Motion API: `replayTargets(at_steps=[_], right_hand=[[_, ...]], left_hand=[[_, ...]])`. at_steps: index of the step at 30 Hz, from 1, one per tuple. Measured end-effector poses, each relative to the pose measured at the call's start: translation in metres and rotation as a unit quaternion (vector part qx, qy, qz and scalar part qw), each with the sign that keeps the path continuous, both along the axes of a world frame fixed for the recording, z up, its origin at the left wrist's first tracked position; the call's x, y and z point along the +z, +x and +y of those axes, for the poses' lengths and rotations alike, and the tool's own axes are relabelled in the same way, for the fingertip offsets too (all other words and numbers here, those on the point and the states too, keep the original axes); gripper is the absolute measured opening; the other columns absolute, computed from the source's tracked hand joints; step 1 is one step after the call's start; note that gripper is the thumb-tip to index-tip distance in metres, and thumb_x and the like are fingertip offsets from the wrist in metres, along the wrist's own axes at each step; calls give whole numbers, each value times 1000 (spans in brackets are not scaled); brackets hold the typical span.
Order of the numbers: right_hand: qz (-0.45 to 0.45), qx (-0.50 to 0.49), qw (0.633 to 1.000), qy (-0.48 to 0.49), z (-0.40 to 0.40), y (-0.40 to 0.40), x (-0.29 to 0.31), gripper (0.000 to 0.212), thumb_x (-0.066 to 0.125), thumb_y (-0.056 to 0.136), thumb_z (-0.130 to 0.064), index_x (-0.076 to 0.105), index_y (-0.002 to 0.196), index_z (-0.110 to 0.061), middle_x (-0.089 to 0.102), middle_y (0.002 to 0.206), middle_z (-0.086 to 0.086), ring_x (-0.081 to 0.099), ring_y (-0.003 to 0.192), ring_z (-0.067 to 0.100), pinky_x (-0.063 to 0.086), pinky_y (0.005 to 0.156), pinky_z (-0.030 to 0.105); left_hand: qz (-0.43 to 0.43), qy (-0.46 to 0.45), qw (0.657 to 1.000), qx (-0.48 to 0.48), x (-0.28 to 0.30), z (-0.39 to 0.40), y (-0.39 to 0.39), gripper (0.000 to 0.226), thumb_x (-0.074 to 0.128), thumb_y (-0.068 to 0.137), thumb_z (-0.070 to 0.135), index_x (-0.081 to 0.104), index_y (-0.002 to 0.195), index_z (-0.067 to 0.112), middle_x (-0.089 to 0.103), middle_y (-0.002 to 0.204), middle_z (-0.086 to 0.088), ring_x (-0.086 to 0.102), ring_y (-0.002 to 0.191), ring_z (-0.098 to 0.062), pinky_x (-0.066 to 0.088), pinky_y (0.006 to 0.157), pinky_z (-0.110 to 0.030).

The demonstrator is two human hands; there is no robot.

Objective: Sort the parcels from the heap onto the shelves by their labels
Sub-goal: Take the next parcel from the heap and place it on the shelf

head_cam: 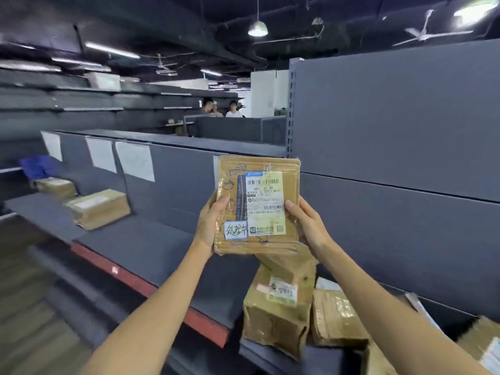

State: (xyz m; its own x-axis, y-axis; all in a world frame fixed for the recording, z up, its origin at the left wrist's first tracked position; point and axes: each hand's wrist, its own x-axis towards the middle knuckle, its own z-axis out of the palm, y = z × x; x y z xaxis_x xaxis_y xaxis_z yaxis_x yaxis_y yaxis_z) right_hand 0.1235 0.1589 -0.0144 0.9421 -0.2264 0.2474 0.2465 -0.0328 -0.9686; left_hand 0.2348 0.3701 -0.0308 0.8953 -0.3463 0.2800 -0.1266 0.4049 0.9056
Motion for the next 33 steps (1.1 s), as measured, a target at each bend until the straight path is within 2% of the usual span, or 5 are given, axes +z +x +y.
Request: replayTargets(at_steps=[5, 9, 15, 27, 33], right_hand=[[-9, 69, 997, 17, 121, 84, 6, 35, 55, 101, -29, 60, 135, -21, 75, 114, -8, 72, 101, 8, 56, 72, 19], [-7, 132, 991, 7, 226, 150, 6, 32, 56, 100, -31, 61, 132, -28, 73, 119, -5, 71, 105, 10, 56, 72, 21], [-5, 214, 977, -25, 378, 228, -1, 36, 56, 100, -32, 58, 136, -35, 74, 117, -11, 71, 100, 3, 55, 67, 18], [25, 272, 962, -12, 530, 437, -39, 88, 75, 64, -76, 55, 140, -37, 66, 134, -10, 63, 123, 13, 46, 108, 50], [36, 256, 966, -15, 560, 541, -47, 84, 71, 67, -78, 56, 139, -39, 71, 124, -13, 65, 118, 12, 44, 110, 48]], left_hand=[[-14, 7, 996, 88, 9, 131, 48, 73, 72, 73, 43, 58, 135, 7, 72, 118, -17, 69, 104, -35, 52, 97, -51], [-10, 9, 987, 158, 5, 243, 90, 76, 73, 71, 47, 58, 135, 8, 71, 119, -18, 67, 109, -40, 49, 102, -57], [12, -26, 972, 233, -8, 399, 126, 62, 66, 79, 31, 56, 135, 7, 71, 117, -16, 71, 96, -30, 52, 94, -46], [0, -1, 952, 305, -34, 551, 277, 69, 69, 78, 37, 53, 139, 9, 64, 131, -20, 61, 120, -41, 47, 104, -53], [26, 3, 961, 277, -24, 576, 385, 50, 59, 87, 25, 54, 135, 11, 68, 126, -17, 68, 108, -32, 58, 88, -42]])
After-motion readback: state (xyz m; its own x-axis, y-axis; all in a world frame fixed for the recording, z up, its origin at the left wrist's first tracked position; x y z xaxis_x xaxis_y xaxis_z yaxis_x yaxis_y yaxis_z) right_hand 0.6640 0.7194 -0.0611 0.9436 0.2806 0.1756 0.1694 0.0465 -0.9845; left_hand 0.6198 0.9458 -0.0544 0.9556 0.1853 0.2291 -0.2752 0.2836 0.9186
